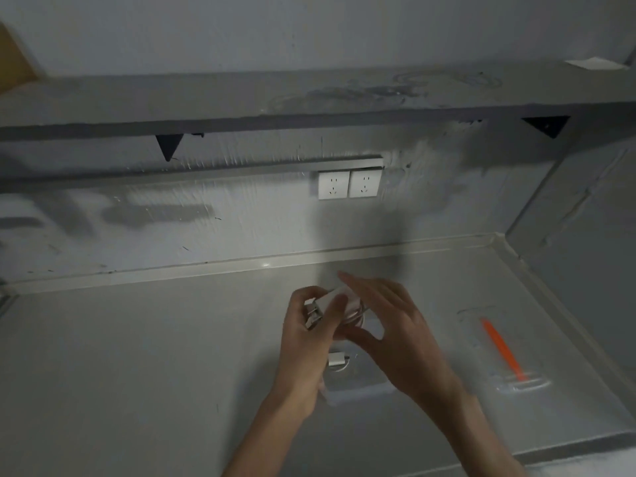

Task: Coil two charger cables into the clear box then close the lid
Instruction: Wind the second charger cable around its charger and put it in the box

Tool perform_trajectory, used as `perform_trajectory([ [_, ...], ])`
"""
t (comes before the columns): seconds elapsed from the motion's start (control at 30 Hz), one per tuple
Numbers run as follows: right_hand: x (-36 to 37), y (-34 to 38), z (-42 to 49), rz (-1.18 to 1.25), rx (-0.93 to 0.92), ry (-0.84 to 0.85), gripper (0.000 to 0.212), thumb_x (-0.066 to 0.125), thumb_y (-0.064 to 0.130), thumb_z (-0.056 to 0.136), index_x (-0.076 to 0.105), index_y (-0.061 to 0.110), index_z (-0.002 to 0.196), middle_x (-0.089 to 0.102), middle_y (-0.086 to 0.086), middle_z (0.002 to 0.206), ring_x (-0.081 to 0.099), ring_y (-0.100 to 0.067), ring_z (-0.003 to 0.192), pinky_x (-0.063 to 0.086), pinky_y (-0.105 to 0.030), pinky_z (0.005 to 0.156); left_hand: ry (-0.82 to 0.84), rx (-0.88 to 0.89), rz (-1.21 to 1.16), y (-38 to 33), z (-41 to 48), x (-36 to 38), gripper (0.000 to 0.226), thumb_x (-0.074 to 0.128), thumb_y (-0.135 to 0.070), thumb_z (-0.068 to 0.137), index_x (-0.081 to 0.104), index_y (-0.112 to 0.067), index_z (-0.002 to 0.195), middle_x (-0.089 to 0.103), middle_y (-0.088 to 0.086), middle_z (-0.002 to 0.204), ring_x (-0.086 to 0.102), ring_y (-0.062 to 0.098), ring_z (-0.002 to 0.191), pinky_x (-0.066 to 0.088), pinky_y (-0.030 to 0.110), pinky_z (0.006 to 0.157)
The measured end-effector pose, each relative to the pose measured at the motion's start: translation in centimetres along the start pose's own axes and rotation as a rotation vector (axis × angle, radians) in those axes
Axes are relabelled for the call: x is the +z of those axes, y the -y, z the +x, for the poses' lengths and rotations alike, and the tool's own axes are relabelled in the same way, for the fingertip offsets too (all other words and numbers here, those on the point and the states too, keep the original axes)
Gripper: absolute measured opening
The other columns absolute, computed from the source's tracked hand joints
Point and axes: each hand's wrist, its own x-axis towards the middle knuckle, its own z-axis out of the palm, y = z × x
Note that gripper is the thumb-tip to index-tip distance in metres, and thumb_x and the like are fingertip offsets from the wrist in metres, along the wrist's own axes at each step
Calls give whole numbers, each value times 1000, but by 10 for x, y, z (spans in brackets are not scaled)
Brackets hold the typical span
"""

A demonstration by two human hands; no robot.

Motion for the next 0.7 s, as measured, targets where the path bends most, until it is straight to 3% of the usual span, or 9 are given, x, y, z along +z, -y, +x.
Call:
perform_trajectory([
  [0.07, 6, -2, 0, -104, -18, 39, 70, 72, 46, 76, 42, 37, 139, 56, 15, 128, 46, -9, 119, 41, -17, 97, 28, -25, 4, 1, 3, -7, 21, 69, -17, 85, 60, -17, 104, 71, 7, 93, 74, 15, 78, 59, 25, 67],
  [0.17, 10, -8, -1, -83, 30, 13, 67, 78, 37, 72, 51, 34, 133, 64, 10, 119, 51, -12, 109, 45, -19, 91, 100, -79, 48, 3, 8, -19, 28, 72, -18, 83, 59, -25, 108, 69, 11, 104, 73, 21, 88, 60, 31, 75],
  [0.3, 13, -12, -2, -76, 62, 6, 63, 80, 38, 70, 57, 32, 128, 64, 10, 113, 49, -8, 106, 27, 2, 92, 205, -125, 186, 0, 18, -34, 35, 72, -15, 83, 61, -25, 115, 70, 7, 110, 74, 22, 86, 60, 29, 79],
  [0.37, 12, -13, -6, 10, 89, 20, 60, 79, 37, 71, 59, 33, 127, 64, 13, 110, 54, -6, 100, 35, -2, 90, 244, -137, 197, -1, 21, -41, 37, 72, -7, 82, 62, -20, 115, 71, 7, 111, 73, 21, 91, 60, 30, 80],
  [0.5, 0, -18, 0, 358, 243, 88, 29, 73, 24, 79, 71, 35, 105, 72, 11, 95, 69, -3, 86, 56, -19, 80, 273, -165, 189, 2, 27, -50, 48, 71, 7, 79, 61, -13, 121, 70, 8, 115, 69, 24, 101, 60, 27, 79],
  [0.6, -6, -26, 12, 285, 253, 152, 23, 73, 11, 81, 75, 28, 97, 75, 8, 91, 70, -3, 80, 57, -23, 76, 275, -146, 223, 2, 31, -46, 47, 70, 9, 79, 63, -15, 119, 72, 7, 114, 70, 25, 102, 59, 31, 85],
  [0.7, -17, -36, 28, 234, 232, 228, 23, 74, 15, 80, 75, 32, 95, 75, 9, 84, 69, 0, 77, 54, -19, 74, 245, -109, 228, -3, 36, -34, 44, 70, 8, 78, 66, -17, 114, 73, 5, 111, 69, 27, 103, 57, 41, 91],
])
